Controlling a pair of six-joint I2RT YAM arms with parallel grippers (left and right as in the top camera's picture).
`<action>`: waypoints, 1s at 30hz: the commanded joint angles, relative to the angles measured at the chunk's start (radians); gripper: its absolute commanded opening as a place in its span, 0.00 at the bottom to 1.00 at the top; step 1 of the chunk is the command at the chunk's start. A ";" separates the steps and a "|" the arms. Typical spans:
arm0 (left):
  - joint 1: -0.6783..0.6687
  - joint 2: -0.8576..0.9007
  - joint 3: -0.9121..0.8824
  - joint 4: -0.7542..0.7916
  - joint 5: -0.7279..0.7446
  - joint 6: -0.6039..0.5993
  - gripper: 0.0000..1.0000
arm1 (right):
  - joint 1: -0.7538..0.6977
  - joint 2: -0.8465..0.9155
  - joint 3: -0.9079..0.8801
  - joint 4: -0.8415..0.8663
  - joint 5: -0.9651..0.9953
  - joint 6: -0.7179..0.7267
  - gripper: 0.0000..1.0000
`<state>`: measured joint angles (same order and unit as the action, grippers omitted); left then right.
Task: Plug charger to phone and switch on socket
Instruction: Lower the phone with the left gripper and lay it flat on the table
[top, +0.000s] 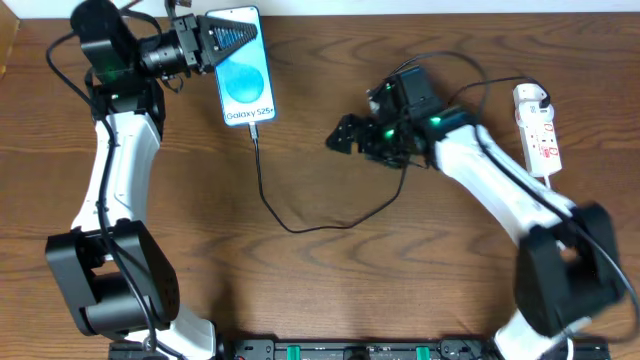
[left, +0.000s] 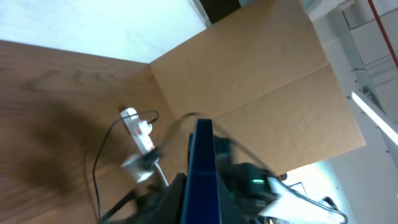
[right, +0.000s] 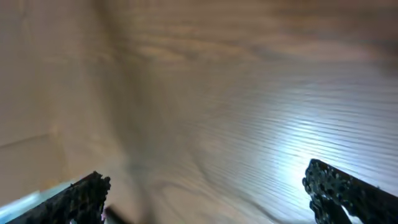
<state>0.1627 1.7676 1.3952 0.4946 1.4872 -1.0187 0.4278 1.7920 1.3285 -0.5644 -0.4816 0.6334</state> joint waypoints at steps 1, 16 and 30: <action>0.003 -0.003 -0.032 0.005 0.005 0.043 0.07 | 0.006 -0.081 0.005 -0.069 0.245 -0.048 0.99; -0.058 0.025 -0.094 -0.461 -0.470 0.384 0.07 | 0.006 -0.266 0.005 -0.206 0.332 -0.067 0.99; -0.260 0.027 -0.098 -0.811 -0.853 0.634 0.07 | 0.006 -0.295 0.005 -0.226 0.345 -0.074 0.99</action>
<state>-0.0635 1.7954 1.2877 -0.3168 0.6716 -0.4389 0.4278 1.5135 1.3285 -0.7887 -0.1524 0.5728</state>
